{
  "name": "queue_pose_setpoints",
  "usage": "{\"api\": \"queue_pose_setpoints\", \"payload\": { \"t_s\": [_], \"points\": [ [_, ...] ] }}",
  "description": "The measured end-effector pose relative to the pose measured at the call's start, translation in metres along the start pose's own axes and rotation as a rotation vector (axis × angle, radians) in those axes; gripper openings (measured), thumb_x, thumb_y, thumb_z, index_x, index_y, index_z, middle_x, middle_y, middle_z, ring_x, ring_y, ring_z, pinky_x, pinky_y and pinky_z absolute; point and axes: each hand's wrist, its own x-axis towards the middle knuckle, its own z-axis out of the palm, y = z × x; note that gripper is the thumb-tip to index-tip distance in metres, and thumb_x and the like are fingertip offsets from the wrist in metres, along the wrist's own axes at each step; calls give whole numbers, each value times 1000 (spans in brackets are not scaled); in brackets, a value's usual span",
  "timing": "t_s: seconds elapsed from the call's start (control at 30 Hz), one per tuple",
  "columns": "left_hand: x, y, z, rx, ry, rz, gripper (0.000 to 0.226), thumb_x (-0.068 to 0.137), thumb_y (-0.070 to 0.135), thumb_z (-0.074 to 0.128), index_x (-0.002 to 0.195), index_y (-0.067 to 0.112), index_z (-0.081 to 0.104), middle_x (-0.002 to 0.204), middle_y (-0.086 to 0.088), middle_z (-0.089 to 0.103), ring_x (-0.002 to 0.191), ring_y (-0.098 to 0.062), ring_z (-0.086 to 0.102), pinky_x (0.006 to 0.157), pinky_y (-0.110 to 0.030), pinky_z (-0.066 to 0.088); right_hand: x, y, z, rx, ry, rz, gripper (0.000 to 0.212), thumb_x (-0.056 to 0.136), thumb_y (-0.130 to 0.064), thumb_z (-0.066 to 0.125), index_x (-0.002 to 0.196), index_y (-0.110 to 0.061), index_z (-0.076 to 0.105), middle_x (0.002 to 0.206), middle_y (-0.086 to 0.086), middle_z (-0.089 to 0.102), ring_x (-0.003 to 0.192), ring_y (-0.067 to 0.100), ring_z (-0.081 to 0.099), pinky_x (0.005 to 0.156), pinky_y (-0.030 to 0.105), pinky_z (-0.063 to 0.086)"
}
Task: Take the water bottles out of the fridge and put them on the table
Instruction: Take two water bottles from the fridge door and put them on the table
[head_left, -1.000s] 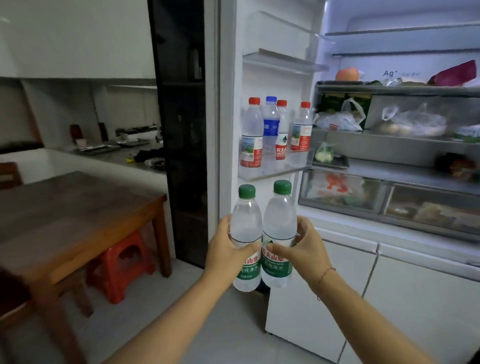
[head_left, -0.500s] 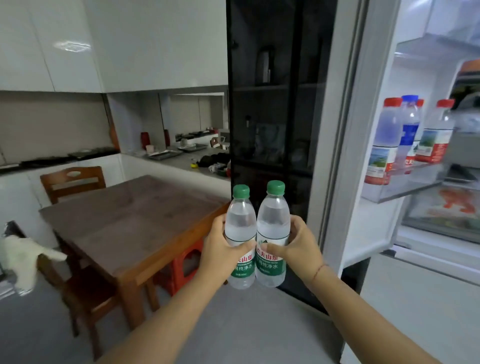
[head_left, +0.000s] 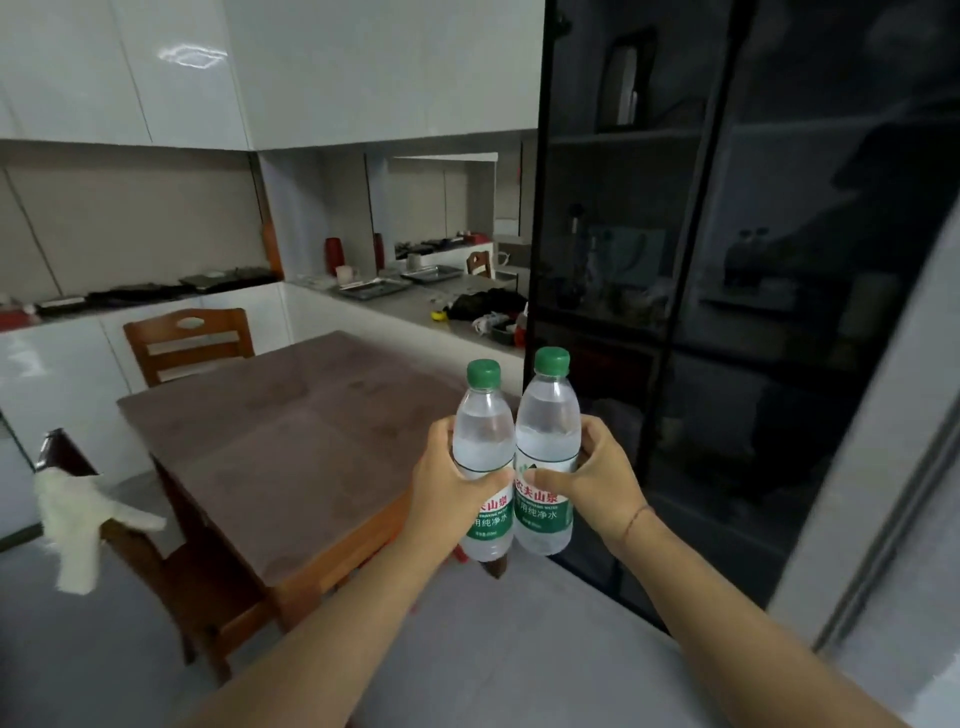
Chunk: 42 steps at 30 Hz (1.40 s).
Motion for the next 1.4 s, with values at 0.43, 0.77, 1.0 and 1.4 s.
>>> {"api": "queue_pose_setpoints", "payload": {
  "t_s": [0.43, 0.77, 1.0, 1.4],
  "points": [
    [208, -92, 8, -130, 41, -141, 62, 67, 12, 83, 117, 1, 47, 105, -25, 64, 96, -41, 66, 80, -60, 53, 233, 59, 63, 39, -161, 41, 63, 55, -1, 86, 104, -22, 52, 105, 1, 66, 95, 16, 66, 77, 32, 55],
    [348, -158, 0, -61, 32, -140, 55, 70, -3, 76, 112, -17, 43, 100, -34, 60, 96, -44, 64, 80, -61, 52, 379, 109, 117, 42, -215, 84, 65, 53, -6, 87, 104, -23, 50, 103, 1, 67, 95, 19, 66, 82, 40, 56],
    [459, -210, -6, -21, 55, -126, 57, 69, -1, 78, 115, -6, 45, 104, -21, 62, 98, -29, 65, 81, -46, 56, 487, 140, 161, 52, -192, 90, 63, 57, 0, 85, 105, -20, 49, 103, 1, 64, 96, 16, 64, 74, 30, 55],
    [614, -298, 4, -28, 100, -199, 67, 65, 5, 81, 117, 15, 40, 102, 0, 62, 92, -12, 66, 70, -30, 57, 653, 213, 211, 3, -190, 121, 65, 55, -2, 85, 106, -21, 50, 105, -6, 63, 97, 8, 60, 76, 27, 52]
  ]
}}
